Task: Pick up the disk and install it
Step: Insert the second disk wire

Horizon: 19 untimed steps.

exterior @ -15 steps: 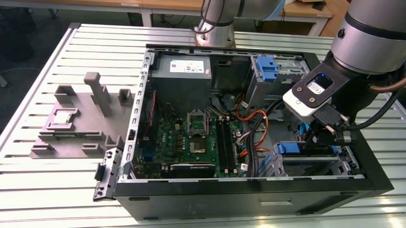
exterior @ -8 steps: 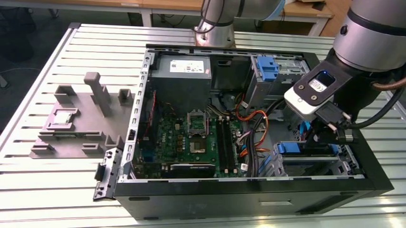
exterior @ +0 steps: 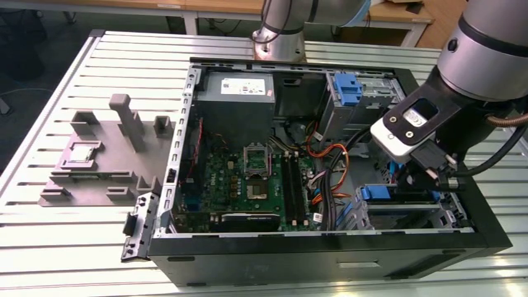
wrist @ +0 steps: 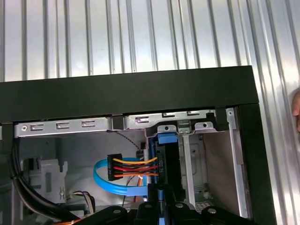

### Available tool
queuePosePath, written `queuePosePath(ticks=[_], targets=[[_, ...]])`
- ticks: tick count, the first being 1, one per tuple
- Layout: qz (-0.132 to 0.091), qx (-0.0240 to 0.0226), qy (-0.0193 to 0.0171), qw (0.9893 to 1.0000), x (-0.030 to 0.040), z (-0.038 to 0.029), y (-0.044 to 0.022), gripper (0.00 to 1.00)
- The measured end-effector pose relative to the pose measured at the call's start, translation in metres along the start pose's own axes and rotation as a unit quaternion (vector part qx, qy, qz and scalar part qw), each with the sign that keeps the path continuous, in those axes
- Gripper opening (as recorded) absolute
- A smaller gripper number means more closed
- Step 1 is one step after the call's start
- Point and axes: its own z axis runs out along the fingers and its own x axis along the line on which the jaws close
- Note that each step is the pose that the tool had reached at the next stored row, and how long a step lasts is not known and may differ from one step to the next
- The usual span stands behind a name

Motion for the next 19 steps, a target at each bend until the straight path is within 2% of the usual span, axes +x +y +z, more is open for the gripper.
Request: queuePosePath(ticks=[1,9,19], targets=[[0.0,0.0002,0.0024,1.0,-0.0006,0.0,0.0001,0.16],[-0.001,0.0003,0.0028,1.0,-0.0056,0.0003,0.0006,0.16],[-0.007,0.0002,0.0034,1.0,-0.006,0.0009,0.0006,0.16]])
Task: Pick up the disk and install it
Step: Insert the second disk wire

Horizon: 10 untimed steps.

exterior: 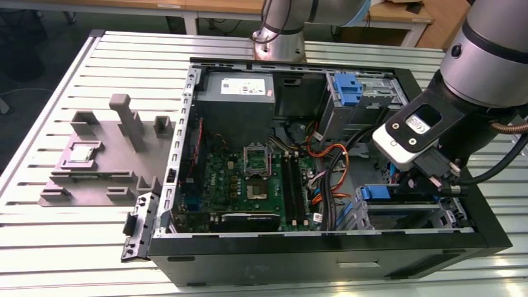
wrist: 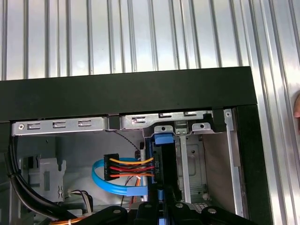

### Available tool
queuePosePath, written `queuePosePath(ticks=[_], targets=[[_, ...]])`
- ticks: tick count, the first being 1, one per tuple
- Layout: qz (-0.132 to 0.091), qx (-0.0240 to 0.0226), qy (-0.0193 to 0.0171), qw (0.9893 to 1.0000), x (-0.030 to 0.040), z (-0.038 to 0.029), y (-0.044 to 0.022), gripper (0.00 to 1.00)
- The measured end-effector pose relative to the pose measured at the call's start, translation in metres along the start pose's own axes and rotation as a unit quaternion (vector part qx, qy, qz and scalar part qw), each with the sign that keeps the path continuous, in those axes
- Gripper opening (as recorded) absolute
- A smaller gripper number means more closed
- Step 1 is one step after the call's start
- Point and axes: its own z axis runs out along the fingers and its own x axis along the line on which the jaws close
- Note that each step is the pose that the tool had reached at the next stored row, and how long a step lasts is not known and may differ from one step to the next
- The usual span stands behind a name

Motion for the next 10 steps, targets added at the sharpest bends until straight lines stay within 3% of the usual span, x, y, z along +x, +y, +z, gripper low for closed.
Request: queuePosePath(ticks=[10], targets=[[0.0,0.0,-0.0001,1.0,0.0,0.0021,0.0004,0.16]])
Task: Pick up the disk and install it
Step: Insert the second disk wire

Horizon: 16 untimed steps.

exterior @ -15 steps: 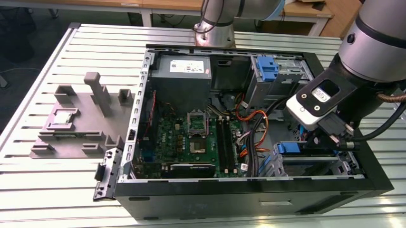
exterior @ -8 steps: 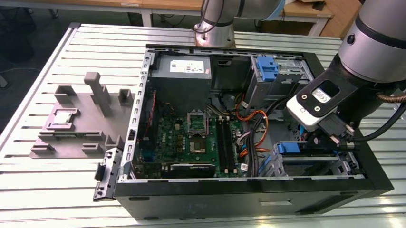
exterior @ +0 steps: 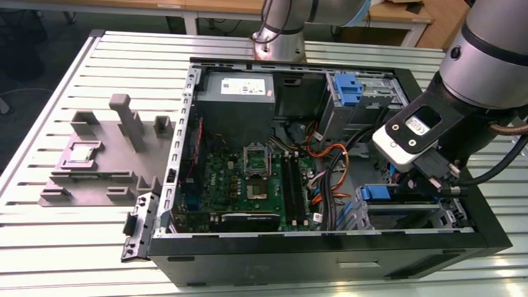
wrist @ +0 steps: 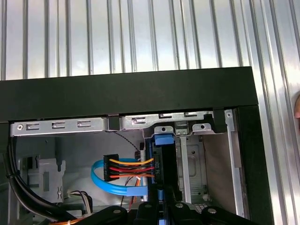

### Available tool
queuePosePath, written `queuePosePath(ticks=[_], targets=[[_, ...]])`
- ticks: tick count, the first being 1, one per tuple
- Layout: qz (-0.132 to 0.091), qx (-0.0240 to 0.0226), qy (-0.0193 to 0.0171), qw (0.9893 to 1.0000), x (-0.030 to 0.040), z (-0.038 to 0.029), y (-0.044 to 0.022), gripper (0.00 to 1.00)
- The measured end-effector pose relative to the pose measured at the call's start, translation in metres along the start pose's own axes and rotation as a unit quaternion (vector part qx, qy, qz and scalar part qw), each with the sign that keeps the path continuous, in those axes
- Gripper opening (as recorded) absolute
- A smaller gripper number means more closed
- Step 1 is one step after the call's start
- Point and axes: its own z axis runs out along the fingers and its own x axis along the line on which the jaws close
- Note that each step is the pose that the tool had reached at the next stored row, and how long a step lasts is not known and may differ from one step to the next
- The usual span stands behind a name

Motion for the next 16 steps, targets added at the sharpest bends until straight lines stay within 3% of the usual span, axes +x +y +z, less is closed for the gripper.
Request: queuePosePath(ticks=[11,16], targets=[[0.0,0.0001,0.0014,1.0,-0.0007,0.0014,-0.0001,0.16],[0.0,0.0001,0.0016,1.0,-0.0008,-0.0011,0.0002,0.16]])
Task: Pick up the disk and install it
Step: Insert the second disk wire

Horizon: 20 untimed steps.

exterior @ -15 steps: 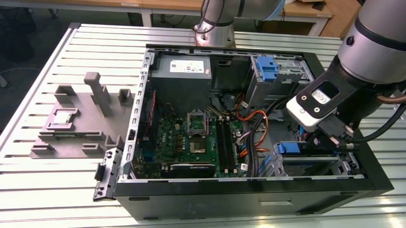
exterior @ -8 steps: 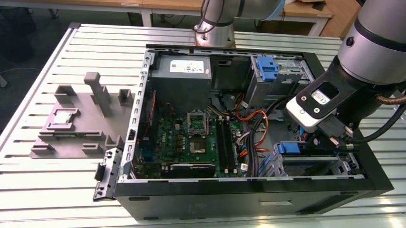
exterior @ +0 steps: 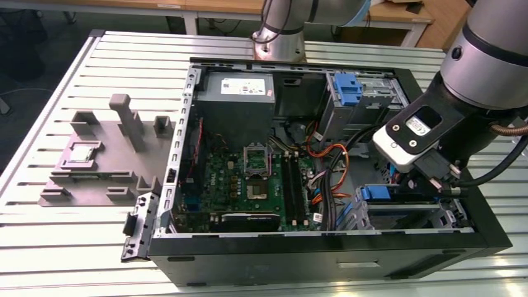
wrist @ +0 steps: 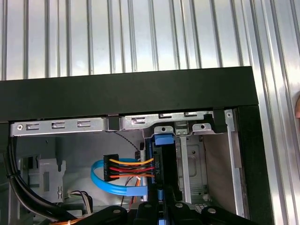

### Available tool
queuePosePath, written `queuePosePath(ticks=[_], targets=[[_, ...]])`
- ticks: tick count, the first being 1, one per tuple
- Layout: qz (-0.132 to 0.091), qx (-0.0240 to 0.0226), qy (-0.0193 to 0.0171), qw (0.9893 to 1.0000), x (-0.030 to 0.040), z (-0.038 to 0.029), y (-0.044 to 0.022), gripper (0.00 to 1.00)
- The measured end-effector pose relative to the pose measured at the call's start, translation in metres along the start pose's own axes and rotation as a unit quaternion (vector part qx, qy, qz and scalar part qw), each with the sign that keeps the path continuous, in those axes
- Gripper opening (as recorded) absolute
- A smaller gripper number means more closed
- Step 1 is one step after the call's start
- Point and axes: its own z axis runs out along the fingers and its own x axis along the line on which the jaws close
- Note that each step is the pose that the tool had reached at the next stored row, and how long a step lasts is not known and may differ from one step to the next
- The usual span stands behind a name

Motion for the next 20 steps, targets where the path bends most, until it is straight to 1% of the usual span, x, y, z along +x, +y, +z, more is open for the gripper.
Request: queuePosePath(ticks=[4,6,7,9,12,13,16,17,19,20], targets=[[0.0,0.0,-0.0001,1.0,-0.0001,-0.0026,0.0003,0.16],[0.0,0.0001,0.0004,1.0,-0.0001,-0.0028,0.0003,0.16],[0.0,0.0003,0.0022,1.0,-0.0001,-0.0029,0.0002,0.16],[0.001,0.0007,0.0067,1.0,-0.0004,-0.0028,0.0002,0.16],[0.002,0.0017,0.0171,0.9999,-0.0012,-0.0028,0.0004,0.16],[0.002,0.0018,0.0187,0.9998,-0.0018,-0.0028,0.0004,0.16],[0.002,0.0022,0.0221,0.9998,-0.0045,-0.0027,0.0007,0.16],[0.003,0.0024,0.024,0.9997,-0.0053,-0.0026,0.0007,0.16],[0.003,0.0029,0.03,0.9995,-0.0068,-0.0024,0.0009,0.16],[0.004,0.0032,0.0324,0.9995,-0.0073,-0.0025,0.0009,0.16]])
